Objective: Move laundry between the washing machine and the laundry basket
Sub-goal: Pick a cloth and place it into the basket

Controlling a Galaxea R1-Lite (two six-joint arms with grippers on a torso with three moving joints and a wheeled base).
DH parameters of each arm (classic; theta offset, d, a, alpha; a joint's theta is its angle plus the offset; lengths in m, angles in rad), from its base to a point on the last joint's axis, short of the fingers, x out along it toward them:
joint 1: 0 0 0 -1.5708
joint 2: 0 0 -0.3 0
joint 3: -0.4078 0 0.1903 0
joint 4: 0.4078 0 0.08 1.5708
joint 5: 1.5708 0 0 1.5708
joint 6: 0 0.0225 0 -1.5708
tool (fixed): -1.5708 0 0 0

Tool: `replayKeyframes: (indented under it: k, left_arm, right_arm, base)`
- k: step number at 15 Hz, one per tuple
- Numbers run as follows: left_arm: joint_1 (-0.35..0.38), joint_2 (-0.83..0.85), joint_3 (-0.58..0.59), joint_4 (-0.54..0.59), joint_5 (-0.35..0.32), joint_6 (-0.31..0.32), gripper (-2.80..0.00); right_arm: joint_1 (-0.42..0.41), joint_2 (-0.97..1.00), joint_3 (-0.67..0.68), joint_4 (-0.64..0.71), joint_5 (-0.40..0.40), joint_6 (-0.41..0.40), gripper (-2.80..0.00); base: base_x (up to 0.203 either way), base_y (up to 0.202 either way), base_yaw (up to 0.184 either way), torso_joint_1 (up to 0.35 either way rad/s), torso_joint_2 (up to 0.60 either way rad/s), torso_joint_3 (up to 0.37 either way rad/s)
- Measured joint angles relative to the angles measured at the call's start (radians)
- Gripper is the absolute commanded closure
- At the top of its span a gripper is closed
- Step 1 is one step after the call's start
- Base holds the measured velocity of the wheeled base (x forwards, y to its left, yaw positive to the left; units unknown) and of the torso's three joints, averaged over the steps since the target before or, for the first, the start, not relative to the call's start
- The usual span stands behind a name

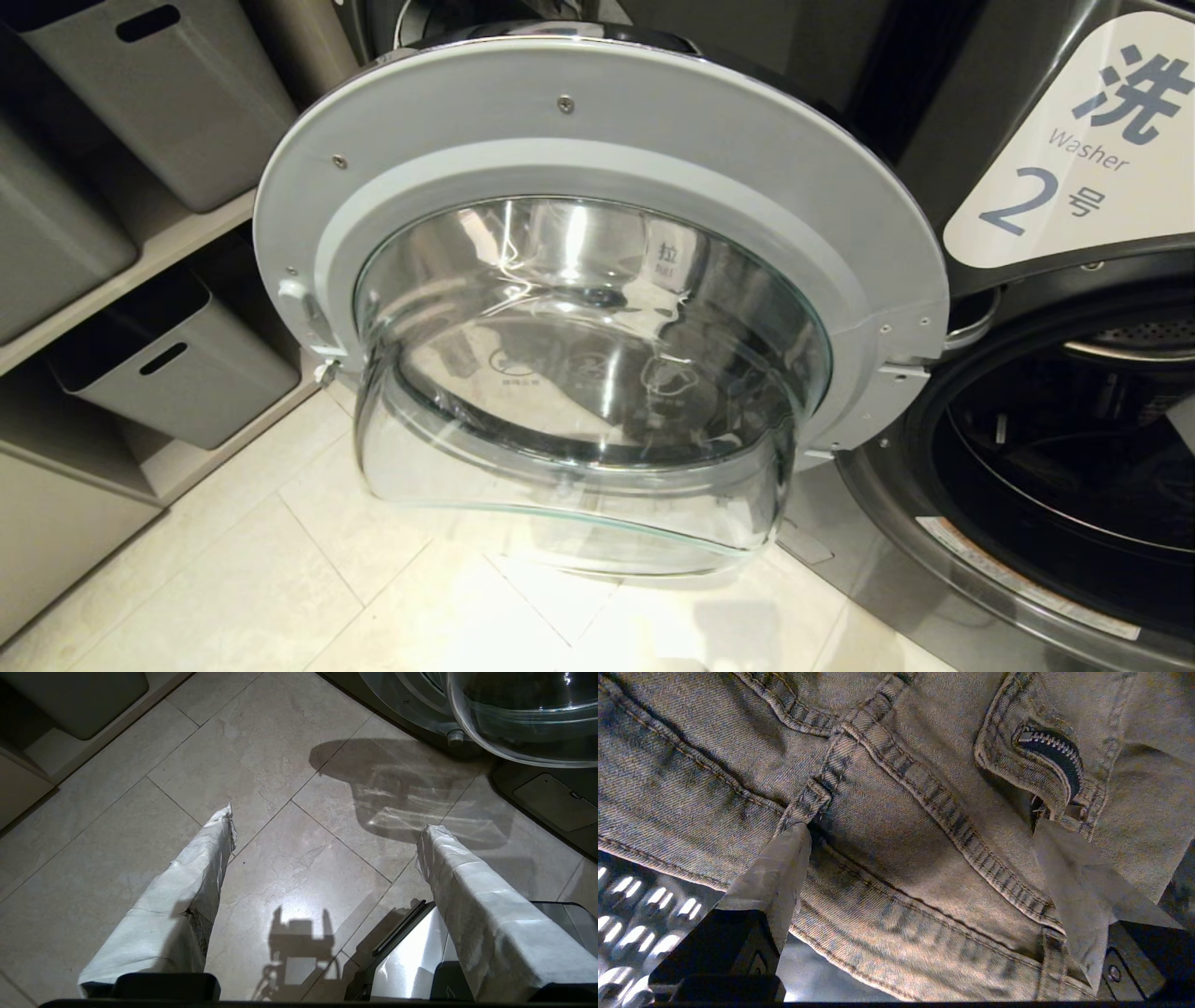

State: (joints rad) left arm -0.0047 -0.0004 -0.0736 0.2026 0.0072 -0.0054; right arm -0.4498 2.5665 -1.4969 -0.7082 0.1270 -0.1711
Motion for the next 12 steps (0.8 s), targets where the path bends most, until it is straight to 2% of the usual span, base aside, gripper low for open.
replayKeyframes:
  k: [4,11,12]
  left_arm:
    - [0.001,0.0,0.0,0.0,0.0,0.0,-2.8]
    - [0.0,0.0,0.0,0.0,0.0,0.0,-2.8]
    - [0.001,0.0,0.0,0.0,0.0,0.0,-2.8]
  right_arm:
    - [0.006,0.061,-0.086,0.0,-0.001,0.0,-2.8]
    - [0.015,0.063,-0.088,0.106,-0.004,0.006,-2.8]
    - [0.015,0.061,-0.082,0.107,-0.002,0.007,0.0]
  base:
    - [0.0,0.0,0.0,0.0,0.0,0.0]
    - [0.0,0.0,0.0,0.0,0.0,0.0]
    - [0.0,0.0,0.0,0.0,0.0,0.0]
